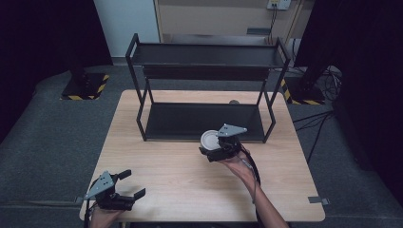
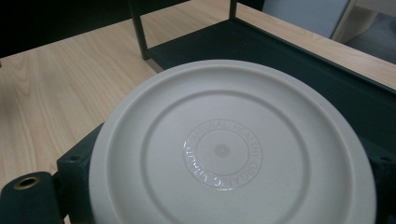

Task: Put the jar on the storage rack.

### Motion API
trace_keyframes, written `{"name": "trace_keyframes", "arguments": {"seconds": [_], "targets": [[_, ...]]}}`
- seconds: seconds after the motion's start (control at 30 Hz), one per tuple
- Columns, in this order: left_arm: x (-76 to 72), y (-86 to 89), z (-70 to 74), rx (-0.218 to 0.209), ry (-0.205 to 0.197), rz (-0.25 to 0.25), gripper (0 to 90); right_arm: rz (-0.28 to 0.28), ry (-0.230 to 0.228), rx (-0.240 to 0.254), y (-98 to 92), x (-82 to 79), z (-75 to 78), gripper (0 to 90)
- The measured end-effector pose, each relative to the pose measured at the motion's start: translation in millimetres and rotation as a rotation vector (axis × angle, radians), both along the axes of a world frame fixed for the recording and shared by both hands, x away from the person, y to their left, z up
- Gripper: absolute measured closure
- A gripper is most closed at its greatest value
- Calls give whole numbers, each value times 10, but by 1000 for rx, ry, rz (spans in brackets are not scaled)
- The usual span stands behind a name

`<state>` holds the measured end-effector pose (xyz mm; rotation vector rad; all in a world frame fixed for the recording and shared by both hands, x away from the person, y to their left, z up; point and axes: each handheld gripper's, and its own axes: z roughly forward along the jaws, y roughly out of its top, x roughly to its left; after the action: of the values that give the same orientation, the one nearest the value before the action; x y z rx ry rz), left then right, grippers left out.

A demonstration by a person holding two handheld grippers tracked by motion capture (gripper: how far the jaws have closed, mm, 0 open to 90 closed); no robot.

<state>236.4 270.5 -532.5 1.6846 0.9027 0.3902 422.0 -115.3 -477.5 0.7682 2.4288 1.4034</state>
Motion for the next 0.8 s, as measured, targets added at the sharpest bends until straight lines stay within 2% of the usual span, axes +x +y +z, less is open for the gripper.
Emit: {"name": "trace_keyframes", "arguments": {"seconds": [0.27, 0.53, 0.8], "targets": [[0, 1, 0, 0, 0, -1, 2, -57, -3, -6, -28, 124, 10, 98], [0, 1, -1, 0, 1, 0, 2, -90, -8, -3, -54, 191, 2, 98], [0, 0, -1, 1, 2, -1, 2, -151, -10, -15, -89, 300, -52, 98]]}}
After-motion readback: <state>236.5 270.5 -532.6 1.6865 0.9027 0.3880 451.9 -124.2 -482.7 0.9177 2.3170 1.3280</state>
